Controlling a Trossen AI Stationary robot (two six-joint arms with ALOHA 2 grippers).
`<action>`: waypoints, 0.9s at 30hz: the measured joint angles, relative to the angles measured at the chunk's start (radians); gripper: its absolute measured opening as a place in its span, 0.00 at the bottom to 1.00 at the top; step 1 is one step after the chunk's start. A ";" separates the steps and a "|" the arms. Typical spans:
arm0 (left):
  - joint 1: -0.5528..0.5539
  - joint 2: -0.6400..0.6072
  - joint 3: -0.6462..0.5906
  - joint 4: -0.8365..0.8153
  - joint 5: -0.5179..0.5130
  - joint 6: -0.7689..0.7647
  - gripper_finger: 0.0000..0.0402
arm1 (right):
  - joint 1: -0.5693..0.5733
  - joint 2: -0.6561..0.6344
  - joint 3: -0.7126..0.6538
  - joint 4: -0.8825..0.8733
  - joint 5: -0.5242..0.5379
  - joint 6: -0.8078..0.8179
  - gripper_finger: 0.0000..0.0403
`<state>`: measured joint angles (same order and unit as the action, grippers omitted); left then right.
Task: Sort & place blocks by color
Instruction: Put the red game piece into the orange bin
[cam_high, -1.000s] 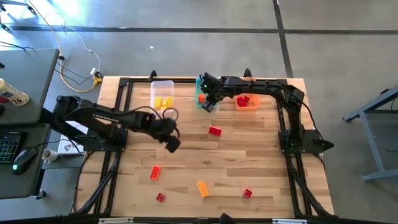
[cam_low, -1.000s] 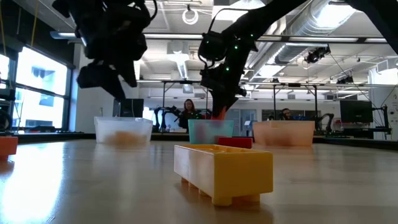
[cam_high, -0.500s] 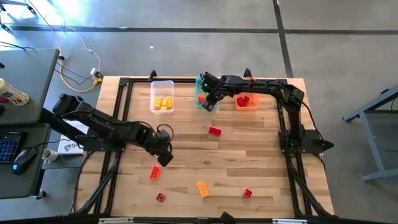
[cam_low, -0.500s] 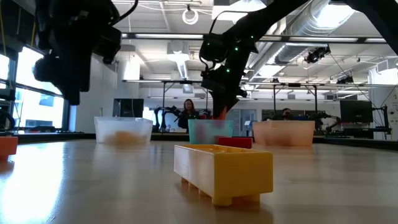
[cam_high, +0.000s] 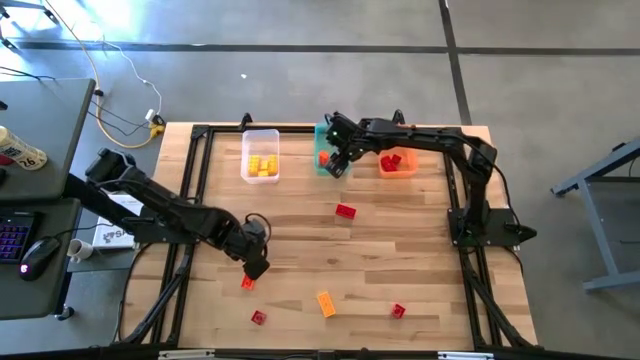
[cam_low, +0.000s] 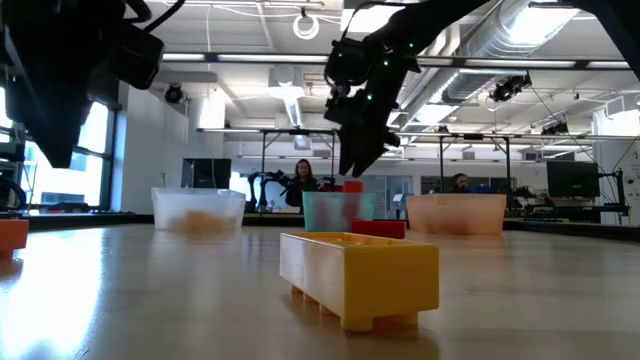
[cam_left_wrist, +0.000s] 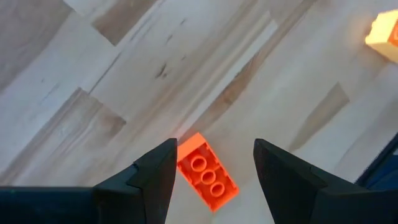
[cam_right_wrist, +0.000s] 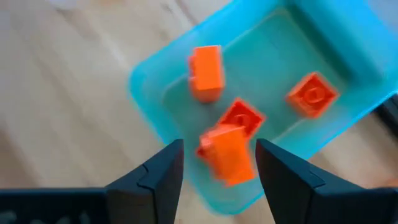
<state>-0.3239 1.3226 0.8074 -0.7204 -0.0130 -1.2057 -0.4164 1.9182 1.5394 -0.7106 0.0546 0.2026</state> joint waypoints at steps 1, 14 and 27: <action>-0.006 -0.002 0.000 -0.002 0.000 -0.008 0.50 | 0.002 -0.008 0.000 -0.005 -0.021 0.015 0.46; -0.028 -0.002 0.000 -0.121 -0.063 0.011 0.50 | 0.121 -0.074 0.000 -0.127 -0.187 0.161 0.46; 0.035 -0.001 0.000 -0.124 -0.103 0.203 0.50 | 0.321 -0.073 0.000 -0.237 -0.136 0.219 0.46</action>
<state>-0.2886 1.3212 0.8074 -0.8442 -0.1155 -1.0023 -0.0956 1.8450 1.5398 -0.9471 -0.0818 0.4217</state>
